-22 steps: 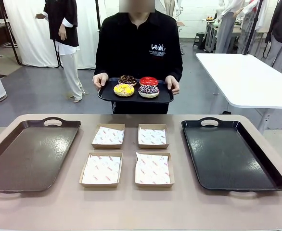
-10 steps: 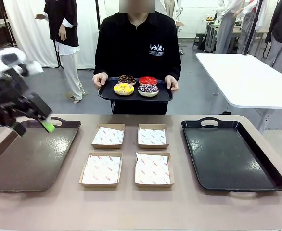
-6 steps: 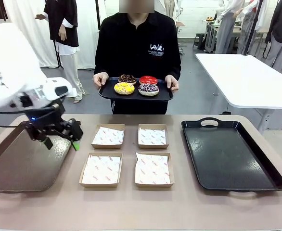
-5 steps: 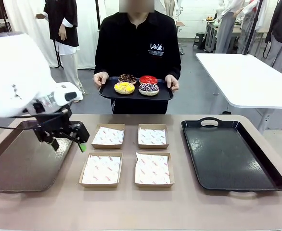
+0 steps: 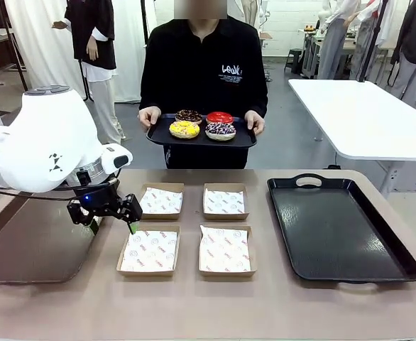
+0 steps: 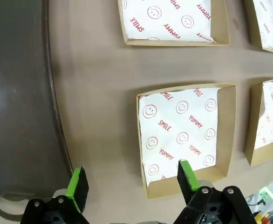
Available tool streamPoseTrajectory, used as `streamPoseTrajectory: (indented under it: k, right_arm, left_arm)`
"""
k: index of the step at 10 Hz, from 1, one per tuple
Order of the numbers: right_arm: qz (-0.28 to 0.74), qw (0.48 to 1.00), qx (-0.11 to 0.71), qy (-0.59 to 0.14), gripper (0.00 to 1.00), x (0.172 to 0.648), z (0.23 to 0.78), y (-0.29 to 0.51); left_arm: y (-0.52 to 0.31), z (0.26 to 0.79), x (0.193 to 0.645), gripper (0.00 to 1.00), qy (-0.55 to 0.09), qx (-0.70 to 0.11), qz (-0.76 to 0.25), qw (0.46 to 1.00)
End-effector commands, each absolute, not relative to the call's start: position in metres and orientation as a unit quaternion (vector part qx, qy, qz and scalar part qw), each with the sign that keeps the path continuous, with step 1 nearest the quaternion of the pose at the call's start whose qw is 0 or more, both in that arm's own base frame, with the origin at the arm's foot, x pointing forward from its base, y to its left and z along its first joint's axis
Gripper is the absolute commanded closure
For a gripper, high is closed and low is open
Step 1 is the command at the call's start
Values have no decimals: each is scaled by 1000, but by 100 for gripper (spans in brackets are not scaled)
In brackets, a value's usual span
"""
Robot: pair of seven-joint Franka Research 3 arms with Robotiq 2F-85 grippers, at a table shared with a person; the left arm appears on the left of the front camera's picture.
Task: Individually package the donuts and arrange them on the tray.
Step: Pick up one Paper togo box.
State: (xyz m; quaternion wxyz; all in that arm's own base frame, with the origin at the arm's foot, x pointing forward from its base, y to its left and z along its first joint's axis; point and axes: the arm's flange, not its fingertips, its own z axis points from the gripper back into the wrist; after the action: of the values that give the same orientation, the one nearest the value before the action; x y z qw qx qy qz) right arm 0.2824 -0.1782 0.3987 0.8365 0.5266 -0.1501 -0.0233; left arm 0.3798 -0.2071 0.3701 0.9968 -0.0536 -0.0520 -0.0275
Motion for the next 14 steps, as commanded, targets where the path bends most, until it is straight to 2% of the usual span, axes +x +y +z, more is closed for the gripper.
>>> streamPoseTrajectory:
  k: [1,7,9,14]
  right_arm:
    - [-24,835,529,-152,0,283,397,-178]
    - [-24,835,529,-152,0,283,397,-178]
    - [-24,835,529,-152,0,283,397,-178]
    - [-24,835,529,-152,0,283,397,-178]
  left_arm:
    - [-206,379,374,0,-70,-42,-36,996]
    - [-206,380,379,0,-65,-51,-36,996]
    - [-218,369,365,0,-76,-6,-29,997]
    - [-251,336,375,0,-52,16,-37,998]
